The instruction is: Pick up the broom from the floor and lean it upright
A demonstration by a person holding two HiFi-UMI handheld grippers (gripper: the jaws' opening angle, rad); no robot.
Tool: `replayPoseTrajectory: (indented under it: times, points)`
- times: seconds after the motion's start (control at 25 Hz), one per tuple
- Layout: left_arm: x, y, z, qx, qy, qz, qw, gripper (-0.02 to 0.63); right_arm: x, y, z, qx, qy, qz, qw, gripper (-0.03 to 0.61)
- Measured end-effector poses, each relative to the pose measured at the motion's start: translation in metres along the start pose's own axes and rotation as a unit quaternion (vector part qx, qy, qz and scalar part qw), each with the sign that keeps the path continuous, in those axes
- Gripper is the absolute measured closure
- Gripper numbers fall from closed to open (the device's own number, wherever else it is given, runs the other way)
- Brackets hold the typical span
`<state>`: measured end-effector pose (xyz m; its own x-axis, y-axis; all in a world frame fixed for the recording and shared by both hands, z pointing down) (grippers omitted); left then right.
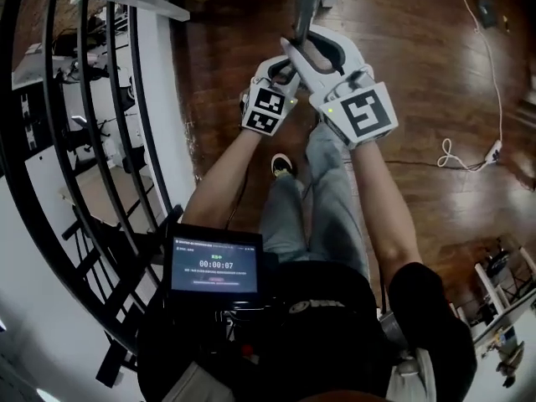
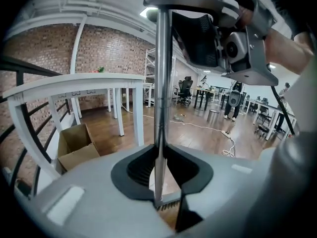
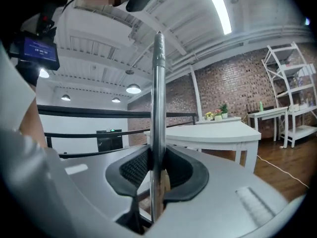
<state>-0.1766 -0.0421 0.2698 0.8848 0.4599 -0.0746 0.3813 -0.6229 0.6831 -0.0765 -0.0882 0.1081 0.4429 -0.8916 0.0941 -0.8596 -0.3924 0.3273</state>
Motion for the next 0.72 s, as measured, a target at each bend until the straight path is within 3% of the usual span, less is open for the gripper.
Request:
replayPoseTrajectory:
  times: [0.2,0.28,0.36,0.4,0.48,0.6,0.72]
  points:
    - [-0.019,0.024,0.029,0.031,-0.027,0.009,0.9991,0.514,0.060,0.019,0.004,0.002,0.003,0.070,0.998,0.494]
    - [-0.005,0.020,0.026,0.067,-0.036,-0.007,0.9970,0.366,0.060,0.006,-0.001,-0.003,0.011,0.085,0.996,0.494]
    - [-0.009,0.025,0.037,0.097,-0.031,-0.006,0.9948,0.322,0.070,0.008,-0.004,-0.001,0.016,0.092,0.996,0.494]
    - [-0.021,0.033,0.044,0.103,-0.027,0.002,0.9944,0.332,0.080,0.022,-0.005,0.000,0.019,0.097,0.995,0.494]
    - [-0.045,0.044,0.048,0.088,-0.028,0.029,0.9953,0.509,0.091,0.055,-0.012,-0.003,0.034,0.114,0.993,0.494]
    - [-0.069,0.060,0.053,0.066,-0.033,0.052,0.9959,0.515,0.111,0.085,-0.016,-0.006,0.042,0.133,0.990,0.492]
    - [-0.083,0.089,0.064,0.066,-0.044,0.047,0.9957,0.515,0.144,0.103,-0.018,-0.016,0.036,0.136,0.990,0.492]
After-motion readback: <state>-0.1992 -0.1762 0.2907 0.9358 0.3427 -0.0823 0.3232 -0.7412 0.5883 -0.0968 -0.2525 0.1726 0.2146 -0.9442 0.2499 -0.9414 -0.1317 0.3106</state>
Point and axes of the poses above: the fingertips, and each gripper's own axes: y forward along the fingers, x to its right, z out of its top, the point moved 10 cm from there along -y, backward along the fingers, and after that the axes turned 12 degrees about -x, right-handed, at the moved point
